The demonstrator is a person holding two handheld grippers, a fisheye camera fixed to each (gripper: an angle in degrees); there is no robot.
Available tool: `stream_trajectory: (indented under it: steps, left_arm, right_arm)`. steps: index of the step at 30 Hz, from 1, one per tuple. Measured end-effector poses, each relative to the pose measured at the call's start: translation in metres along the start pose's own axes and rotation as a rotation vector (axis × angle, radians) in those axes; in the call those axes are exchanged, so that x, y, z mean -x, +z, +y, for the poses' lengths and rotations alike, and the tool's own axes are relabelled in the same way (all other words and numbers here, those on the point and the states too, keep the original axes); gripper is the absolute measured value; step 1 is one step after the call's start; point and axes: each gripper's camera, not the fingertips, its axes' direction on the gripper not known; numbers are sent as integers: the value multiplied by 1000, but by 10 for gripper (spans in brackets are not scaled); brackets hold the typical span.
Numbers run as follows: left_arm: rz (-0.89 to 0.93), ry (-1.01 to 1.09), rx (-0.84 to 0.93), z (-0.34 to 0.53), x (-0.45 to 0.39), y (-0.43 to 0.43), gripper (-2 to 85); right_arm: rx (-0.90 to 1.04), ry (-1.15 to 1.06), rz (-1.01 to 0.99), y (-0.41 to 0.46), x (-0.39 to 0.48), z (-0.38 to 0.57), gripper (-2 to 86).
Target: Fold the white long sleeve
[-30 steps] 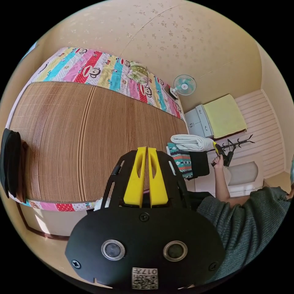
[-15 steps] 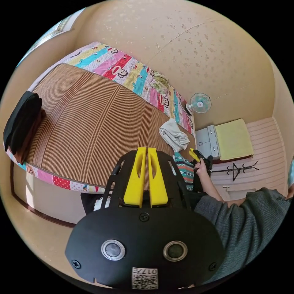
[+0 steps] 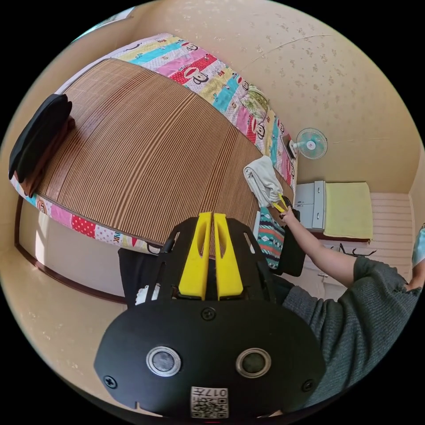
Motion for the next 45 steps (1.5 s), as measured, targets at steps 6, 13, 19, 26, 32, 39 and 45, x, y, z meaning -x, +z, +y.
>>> stream_trajectory:
  steps: [6, 13, 19, 26, 32, 39, 45]
  left_arm:
    - [-41, 70, -1, 16, -20, 14, -4]
    - [-103, 466, 25, 17, -97, 43, 60]
    - [-159, 742, 24, 13, -176, 85, 158]
    - [-91, 937, -87, 71, -192, 64, 114]
    - [198, 870, -148, 101, -158, -23, 39]
    - [517, 852, -241, 105, -125, -145, 39]
    - [695, 927, -278, 134, -119, -223, 40]
  right_arm:
    - [-110, -380, -283, -23, 49, 52, 34]
    - [317, -1054, -88, 19, 200, 223, 23]
    - [494, -1257, -48, 53, 220, 399, 20]
    - [474, -1132, -212, 46, 177, 505, 18]
    - [353, -1187, -418, 8, 132, 563, 19]
    - [-98, -1139, -618, -62, -8, 618, 45]
    - [-62, -934, -143, 21, -91, 668, 231]
